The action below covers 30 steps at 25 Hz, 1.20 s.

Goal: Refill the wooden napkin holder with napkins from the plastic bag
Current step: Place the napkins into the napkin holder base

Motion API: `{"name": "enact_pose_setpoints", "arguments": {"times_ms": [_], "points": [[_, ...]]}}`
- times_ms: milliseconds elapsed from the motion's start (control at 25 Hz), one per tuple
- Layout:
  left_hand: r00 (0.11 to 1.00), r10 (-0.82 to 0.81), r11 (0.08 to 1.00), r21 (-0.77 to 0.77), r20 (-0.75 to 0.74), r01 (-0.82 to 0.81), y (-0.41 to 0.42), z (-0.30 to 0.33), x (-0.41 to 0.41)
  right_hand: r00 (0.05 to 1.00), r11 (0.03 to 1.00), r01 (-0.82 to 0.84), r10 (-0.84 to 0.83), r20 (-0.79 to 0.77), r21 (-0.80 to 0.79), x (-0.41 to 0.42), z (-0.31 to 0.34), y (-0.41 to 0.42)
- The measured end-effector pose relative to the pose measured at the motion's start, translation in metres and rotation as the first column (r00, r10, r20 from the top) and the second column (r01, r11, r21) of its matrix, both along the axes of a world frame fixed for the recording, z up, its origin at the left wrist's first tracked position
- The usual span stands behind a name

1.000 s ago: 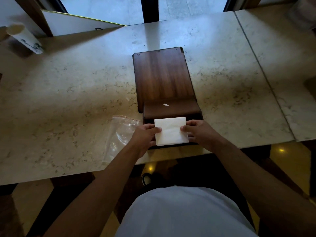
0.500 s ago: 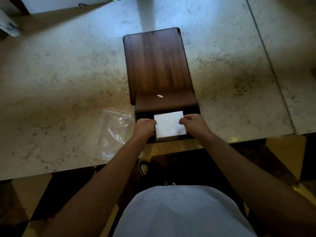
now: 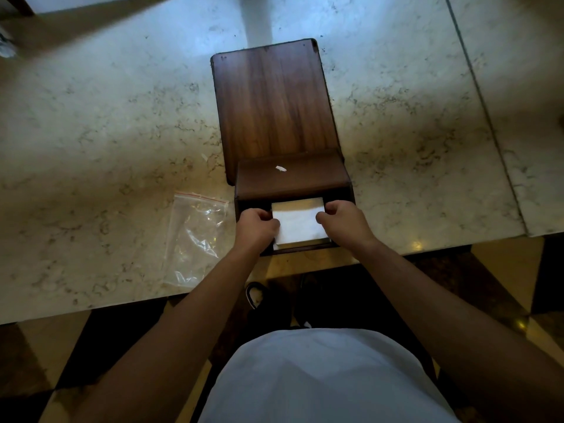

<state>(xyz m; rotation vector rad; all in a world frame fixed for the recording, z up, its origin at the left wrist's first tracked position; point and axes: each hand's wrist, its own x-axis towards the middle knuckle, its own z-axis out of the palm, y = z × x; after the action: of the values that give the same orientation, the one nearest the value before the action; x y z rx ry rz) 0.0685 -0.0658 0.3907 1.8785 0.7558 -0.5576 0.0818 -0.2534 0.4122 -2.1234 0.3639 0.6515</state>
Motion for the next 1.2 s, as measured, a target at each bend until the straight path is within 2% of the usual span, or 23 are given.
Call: {"name": "enact_pose_setpoints", "arguments": {"times_ms": [200, 360, 440, 520, 600, 720, 840, 960, 1080, 1200], "points": [[0.996, -0.070, 0.988, 0.142, 0.052, 0.063, -0.002, 0.000, -0.004, 0.996, 0.993, -0.081, 0.083, 0.023, -0.081, -0.002, -0.003, 0.002], [0.992, -0.102, 0.978, 0.188, 0.080, 0.085, -0.001, 0.008, -0.004, 0.992, 0.985, -0.119, 0.123, 0.021, -0.125, 0.002, 0.002, 0.000], [0.990, -0.078, 0.982, 0.181, 0.117, 0.056, 0.005, 0.017, 0.000, 0.986, 0.975, -0.125, 0.143, 0.088, -0.184, 0.007, 0.009, -0.005], [0.986, -0.021, 0.989, 0.145, 0.168, -0.004, 0.016, 0.026, 0.008, 0.981, 0.978, -0.059, 0.094, 0.169, -0.202, 0.019, 0.018, -0.012], [0.973, 0.015, 0.991, 0.124, 0.228, -0.045, 0.027, 0.035, 0.019, 0.975, 0.988, 0.037, -0.003, 0.220, -0.150, 0.035, 0.025, -0.020], [0.959, 0.037, 0.972, 0.212, 0.282, -0.100, 0.044, 0.040, 0.043, 0.951, 0.976, 0.123, -0.064, 0.304, -0.177, 0.062, 0.025, -0.030], [0.989, 0.008, 0.959, 0.279, 0.146, -0.049, 0.055, 0.031, 0.067, 0.980, 0.966, 0.111, -0.068, 0.185, -0.233, 0.084, 0.008, -0.038], [0.999, 0.004, 0.960, 0.278, 0.046, -0.016, 0.060, 0.022, 0.083, 0.997, 0.981, 0.064, -0.056, 0.048, -0.181, 0.093, -0.004, -0.040], [0.995, 0.088, 0.972, 0.215, 0.039, -0.094, 0.065, 0.016, 0.090, 0.992, 0.990, 0.126, -0.123, 0.042, -0.070, 0.097, -0.005, -0.040], [0.967, 0.223, 0.969, 0.081, 0.121, -0.233, 0.064, 0.025, 0.087, 0.979, 0.978, 0.200, -0.202, 0.032, 0.059, 0.099, 0.003, -0.043]]}}
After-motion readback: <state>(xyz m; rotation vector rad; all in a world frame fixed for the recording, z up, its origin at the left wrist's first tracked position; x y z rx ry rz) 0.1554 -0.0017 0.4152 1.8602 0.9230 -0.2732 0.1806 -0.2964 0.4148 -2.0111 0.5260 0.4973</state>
